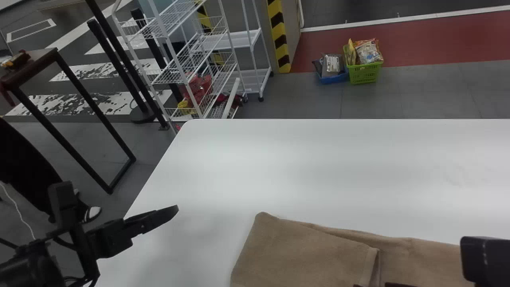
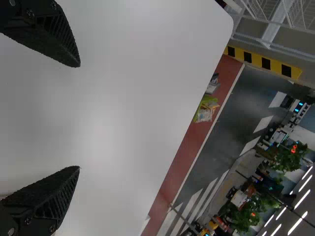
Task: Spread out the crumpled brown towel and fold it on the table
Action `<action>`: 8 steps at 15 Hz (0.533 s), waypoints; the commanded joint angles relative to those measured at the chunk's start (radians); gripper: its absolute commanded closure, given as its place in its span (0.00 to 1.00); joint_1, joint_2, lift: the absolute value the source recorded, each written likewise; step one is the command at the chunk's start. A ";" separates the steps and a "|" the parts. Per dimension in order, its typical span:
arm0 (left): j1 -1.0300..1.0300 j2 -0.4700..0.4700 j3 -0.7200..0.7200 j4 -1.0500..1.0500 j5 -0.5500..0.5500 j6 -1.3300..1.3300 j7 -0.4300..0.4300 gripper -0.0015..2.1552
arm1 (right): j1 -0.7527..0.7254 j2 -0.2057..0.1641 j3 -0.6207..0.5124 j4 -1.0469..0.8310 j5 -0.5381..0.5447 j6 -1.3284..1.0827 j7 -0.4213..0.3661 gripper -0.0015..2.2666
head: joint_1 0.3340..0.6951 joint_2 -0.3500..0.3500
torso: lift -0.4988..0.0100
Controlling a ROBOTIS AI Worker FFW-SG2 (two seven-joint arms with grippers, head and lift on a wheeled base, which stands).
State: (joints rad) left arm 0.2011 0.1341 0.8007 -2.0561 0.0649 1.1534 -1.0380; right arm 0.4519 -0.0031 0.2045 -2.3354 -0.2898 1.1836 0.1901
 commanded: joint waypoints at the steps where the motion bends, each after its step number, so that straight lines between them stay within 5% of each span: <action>1: 0.000 0.002 0.005 0.001 0.001 -0.001 0.000 0.03 | -0.009 0.004 0.004 0.008 0.003 0.000 -0.001 0.20 | 1.00 1.00 | 0.73; 4: 0.000 0.002 0.005 0.001 0.004 -0.001 -0.002 0.03 | -0.027 0.004 0.007 0.025 0.008 0.006 -0.003 0.21 | 1.00 1.00 | 0.73; 8: 0.001 0.002 0.011 -0.001 0.006 -0.001 -0.004 0.03 | -0.053 0.004 0.007 0.042 -0.002 0.049 -0.001 0.38 | 1.00 1.00 | 0.73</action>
State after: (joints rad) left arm 0.2021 0.1364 0.8097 -2.0566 0.0705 1.1530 -1.0416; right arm 0.4052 -0.0031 0.2117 -2.2974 -0.2854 1.2209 0.1877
